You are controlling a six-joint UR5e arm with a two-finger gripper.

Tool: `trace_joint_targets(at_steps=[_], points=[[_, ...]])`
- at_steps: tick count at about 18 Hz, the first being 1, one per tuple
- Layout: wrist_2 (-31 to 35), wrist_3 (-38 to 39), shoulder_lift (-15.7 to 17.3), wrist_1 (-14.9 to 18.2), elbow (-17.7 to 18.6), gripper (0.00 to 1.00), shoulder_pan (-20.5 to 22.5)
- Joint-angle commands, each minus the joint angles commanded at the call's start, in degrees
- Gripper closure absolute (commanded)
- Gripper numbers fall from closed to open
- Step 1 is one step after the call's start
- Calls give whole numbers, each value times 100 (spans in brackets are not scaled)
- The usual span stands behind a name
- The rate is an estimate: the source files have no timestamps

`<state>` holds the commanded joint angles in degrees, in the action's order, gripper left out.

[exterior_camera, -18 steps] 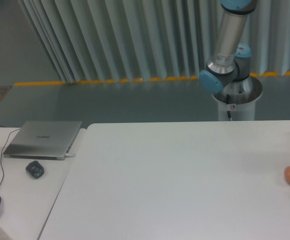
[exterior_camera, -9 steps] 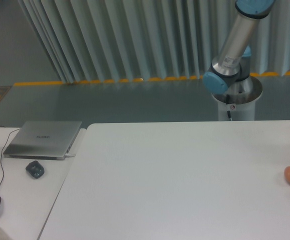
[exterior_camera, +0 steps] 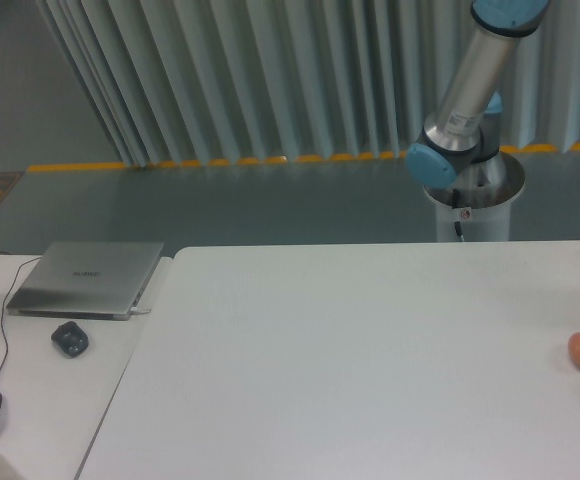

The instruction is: Place the yellow pepper in a basket

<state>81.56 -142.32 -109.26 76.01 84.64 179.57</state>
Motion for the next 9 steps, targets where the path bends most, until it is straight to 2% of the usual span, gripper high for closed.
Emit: trace_joint_targets(at_steps=[2, 6, 9], points=[[17, 213, 62, 45, -62, 0, -175], [105, 1319, 370, 221, -71, 0, -764], [473, 1645, 449, 256, -79, 0, -1150]])
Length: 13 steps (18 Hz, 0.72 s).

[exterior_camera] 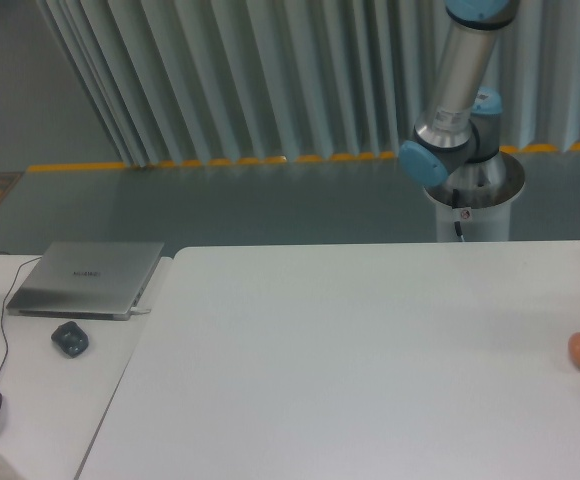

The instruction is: Place the yellow pepper in a basket

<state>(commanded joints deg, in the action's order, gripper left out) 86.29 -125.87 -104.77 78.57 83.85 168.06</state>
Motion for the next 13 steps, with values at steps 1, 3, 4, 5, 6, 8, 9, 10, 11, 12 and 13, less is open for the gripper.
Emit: trace_joint_targets(at_steps=[1, 3, 4, 5, 6, 8, 9, 10, 11, 12, 13], points=[[263, 97, 9, -9, -9, 0, -184], [642, 534, 18, 0, -61, 0, -562], [722, 746, 18, 0, -62, 0, -721], [723, 878, 18, 17, -62, 0, -879], [714, 906, 26, 18, -53, 0, -994], [714, 941, 53, 9, -44, 0, -1248], [688, 941, 53, 9, -44, 0, -1363], [661, 950, 44, 9, -44, 0, -1451], [644, 976, 9, -9, -35, 0, -1565], [600, 976, -52, -26, -53, 0, -1670], [582, 1029, -157, -44, -53, 0, -1758]])
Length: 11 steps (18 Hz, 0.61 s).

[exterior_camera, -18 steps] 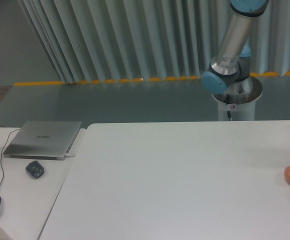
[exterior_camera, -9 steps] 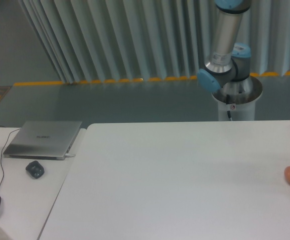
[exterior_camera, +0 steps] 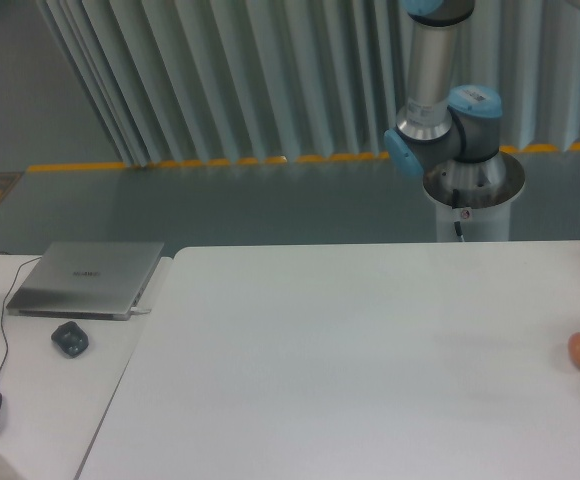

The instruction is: Place the yellow pepper in a basket

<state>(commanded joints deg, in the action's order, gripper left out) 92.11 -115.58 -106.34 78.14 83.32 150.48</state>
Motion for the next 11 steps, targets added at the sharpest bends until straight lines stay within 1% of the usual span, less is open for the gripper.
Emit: trace_joint_targets(at_steps=[2, 4, 11], points=[[-9, 210, -27, 0, 0, 0, -45], [-18, 229, -89, 0, 26, 0, -80], [-167, 238, -98, 0, 35, 0, -71]])
